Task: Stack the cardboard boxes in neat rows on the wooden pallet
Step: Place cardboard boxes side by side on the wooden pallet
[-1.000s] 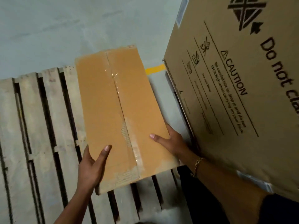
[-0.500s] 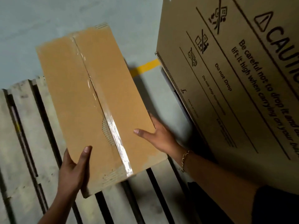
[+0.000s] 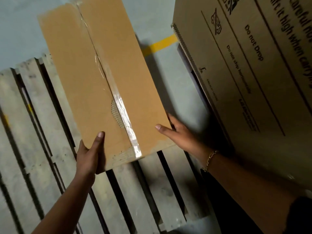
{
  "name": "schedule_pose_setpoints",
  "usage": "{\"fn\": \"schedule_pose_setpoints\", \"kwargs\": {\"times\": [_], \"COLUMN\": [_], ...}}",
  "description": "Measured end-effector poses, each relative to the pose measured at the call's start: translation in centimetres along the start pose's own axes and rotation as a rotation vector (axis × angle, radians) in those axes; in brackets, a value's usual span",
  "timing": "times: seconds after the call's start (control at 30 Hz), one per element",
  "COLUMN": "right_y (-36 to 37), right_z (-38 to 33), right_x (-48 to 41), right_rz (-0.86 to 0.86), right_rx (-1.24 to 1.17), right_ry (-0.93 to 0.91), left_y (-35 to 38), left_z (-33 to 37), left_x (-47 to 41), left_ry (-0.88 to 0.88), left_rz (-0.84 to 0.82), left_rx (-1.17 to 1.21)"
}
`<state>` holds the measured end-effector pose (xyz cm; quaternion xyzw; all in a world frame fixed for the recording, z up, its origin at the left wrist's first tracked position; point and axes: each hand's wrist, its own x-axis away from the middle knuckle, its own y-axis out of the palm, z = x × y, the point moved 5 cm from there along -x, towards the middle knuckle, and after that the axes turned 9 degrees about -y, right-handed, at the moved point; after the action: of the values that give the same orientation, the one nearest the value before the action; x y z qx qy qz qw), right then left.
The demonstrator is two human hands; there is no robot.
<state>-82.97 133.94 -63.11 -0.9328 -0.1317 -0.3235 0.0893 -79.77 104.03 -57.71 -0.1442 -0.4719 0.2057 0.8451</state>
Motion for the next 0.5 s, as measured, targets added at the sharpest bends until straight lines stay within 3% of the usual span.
{"fn": "schedule_pose_setpoints", "kwargs": {"times": [0.5], "right_y": [1.9], "right_z": [0.4], "right_x": [0.0], "right_rz": [0.003], "right_rx": [0.007], "right_ry": [0.035], "left_y": [-0.3], "left_z": [-0.6], "left_x": [-0.5], "left_ry": [-0.104], "left_rz": [0.034], "left_rx": [0.086]}}
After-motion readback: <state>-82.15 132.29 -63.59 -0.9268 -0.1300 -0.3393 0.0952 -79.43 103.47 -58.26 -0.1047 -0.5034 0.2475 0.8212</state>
